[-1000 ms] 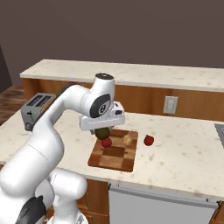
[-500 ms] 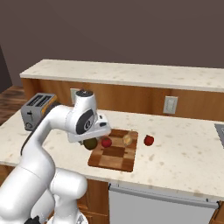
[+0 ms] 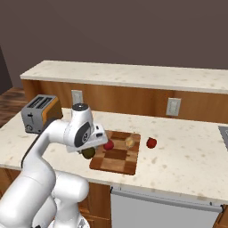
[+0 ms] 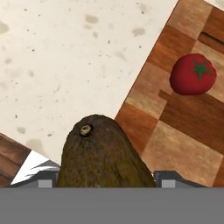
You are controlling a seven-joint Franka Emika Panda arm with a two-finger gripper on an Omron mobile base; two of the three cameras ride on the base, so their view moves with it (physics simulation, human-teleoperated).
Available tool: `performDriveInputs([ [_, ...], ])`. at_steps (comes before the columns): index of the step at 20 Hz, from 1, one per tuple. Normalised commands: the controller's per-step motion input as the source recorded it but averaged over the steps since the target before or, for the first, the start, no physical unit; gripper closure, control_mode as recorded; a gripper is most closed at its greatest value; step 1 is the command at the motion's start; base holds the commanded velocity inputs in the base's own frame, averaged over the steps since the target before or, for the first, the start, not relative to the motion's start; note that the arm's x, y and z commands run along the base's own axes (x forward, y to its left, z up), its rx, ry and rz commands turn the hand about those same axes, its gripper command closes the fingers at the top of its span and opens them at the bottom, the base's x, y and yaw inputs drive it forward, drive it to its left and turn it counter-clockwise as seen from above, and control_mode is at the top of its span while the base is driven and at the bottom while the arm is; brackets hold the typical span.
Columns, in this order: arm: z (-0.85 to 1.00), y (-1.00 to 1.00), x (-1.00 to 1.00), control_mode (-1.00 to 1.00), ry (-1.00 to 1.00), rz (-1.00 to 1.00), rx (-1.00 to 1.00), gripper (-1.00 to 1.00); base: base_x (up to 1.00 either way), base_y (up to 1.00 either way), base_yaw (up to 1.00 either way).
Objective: Place the avocado, onion, tomato, and bell pepper on the cutting board.
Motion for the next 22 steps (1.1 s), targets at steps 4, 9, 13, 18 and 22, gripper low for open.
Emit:
performDriveInputs([
  [4, -0.23, 0.00, 0.23, -1.00, 0.00, 0.00, 0.00, 1.00, 0.00, 0.00, 0.00],
  [9, -0.24, -0.03, 0.25, -1.00, 0.00, 0.00, 0.00, 1.00, 0.00, 0.00, 0.00],
  [13, -0.10, -0.22, 0.21, -1.00, 0.00, 0.00, 0.00, 1.00, 0.00, 0.00, 0.00],
  [18, 0.00, -0.35, 0.10, -1.00, 0.00, 0.00, 0.00, 1.00, 0.00, 0.00, 0.00],
  [22, -0.05, -0.20, 0.19, -1.00, 0.00, 0.00, 0.00, 1.00, 0.00, 0.00, 0.00],
])
